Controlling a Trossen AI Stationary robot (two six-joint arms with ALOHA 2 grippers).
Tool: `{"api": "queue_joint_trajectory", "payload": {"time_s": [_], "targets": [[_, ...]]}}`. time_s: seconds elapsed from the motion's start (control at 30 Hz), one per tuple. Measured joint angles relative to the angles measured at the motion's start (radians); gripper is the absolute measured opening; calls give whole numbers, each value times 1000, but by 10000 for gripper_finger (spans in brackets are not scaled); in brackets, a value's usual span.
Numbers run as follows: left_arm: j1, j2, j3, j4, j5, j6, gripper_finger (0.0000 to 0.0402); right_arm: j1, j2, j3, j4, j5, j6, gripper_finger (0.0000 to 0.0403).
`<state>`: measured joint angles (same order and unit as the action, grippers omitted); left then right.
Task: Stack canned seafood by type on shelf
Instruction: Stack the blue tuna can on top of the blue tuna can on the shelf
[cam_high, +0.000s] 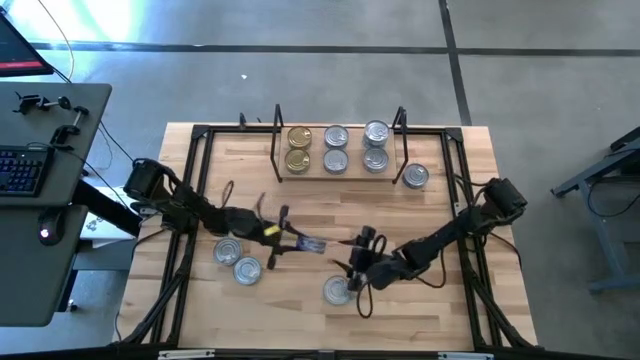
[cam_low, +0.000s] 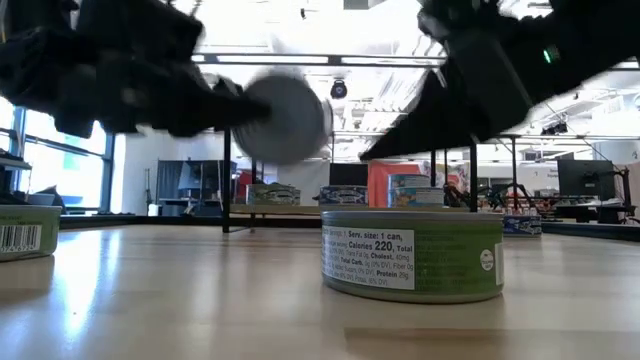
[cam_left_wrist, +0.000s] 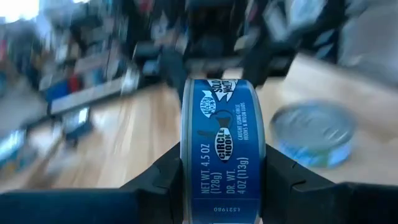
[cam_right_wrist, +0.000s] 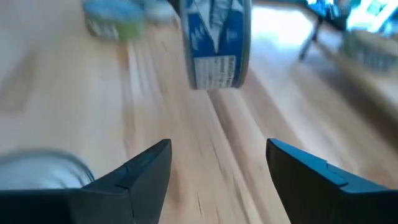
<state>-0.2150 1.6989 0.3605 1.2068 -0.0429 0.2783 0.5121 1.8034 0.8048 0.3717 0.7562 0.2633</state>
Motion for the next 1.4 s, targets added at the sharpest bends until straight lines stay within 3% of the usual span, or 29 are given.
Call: {"api": "queue_joint_trajectory", "payload": {"time_s": [0.13,0.3,0.67,0.87,1.0,1.2,1.3,1.4], "targets": [[-4,-1,-43,182,84,30,120,-2,0,49,117,-4,-189,251],[-30,-1,-42,271,86,44,120,-1,0,176,107,-5,-363,251],[-79,-1,-12,280,59,100,130,0,0,396,-188,-42,-316,247],[-80,-1,-11,266,29,74,132,-25,0,398,-190,-105,-304,176],[-83,-2,-12,210,-55,87,144,-32,0,398,-215,-112,-286,120],[-79,-5,-51,77,-281,36,181,-32,-82,398,-509,18,-101,120],[-79,-1,-47,17,-335,-10,190,-45,-131,403,-692,78,60,120],[-76,-2,-44,-3,-370,-30,191,-82,-147,396,-820,138,110,120]]}}
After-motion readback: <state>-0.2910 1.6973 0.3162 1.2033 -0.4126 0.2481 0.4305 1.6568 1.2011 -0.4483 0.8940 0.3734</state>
